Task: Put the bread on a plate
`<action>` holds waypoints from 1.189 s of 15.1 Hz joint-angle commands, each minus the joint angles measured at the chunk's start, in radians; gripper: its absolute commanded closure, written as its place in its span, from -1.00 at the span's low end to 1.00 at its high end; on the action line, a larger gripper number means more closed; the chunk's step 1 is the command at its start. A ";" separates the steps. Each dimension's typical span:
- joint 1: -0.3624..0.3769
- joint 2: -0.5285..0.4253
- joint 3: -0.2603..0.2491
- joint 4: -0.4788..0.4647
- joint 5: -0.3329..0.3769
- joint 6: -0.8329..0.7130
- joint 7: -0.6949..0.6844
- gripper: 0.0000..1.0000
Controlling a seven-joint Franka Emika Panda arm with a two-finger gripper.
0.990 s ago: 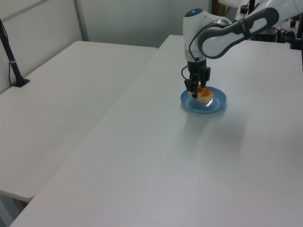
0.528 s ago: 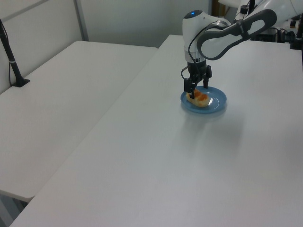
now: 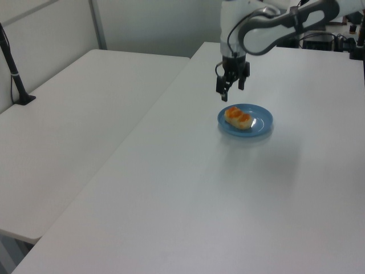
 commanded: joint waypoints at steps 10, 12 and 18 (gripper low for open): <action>-0.124 -0.413 0.086 -0.087 0.081 -0.374 -0.469 -1.00; -0.121 -0.414 0.083 -0.087 0.081 -0.378 -0.468 -1.00; -0.124 -0.431 0.048 -0.087 0.089 -0.376 -0.468 -1.00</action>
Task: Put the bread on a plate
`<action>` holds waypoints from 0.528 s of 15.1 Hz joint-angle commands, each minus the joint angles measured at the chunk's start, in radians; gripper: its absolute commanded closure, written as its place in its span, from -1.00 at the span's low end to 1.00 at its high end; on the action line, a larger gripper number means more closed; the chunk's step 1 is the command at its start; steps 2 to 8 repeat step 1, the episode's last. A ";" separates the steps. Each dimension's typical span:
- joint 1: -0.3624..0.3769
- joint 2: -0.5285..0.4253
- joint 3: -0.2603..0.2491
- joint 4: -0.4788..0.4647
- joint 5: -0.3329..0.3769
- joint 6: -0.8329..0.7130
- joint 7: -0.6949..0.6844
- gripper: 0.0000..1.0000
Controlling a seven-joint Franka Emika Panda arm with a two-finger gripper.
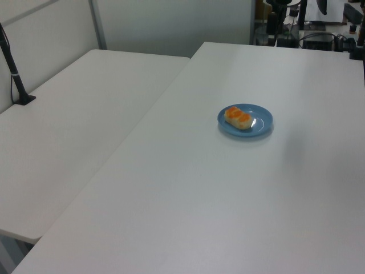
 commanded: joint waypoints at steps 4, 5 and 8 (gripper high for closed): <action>0.001 -0.028 -0.013 -0.024 0.022 -0.003 -0.024 -1.00; 0.001 -0.028 -0.013 -0.024 0.022 -0.003 -0.024 -1.00; 0.001 -0.028 -0.013 -0.024 0.022 -0.003 -0.024 -1.00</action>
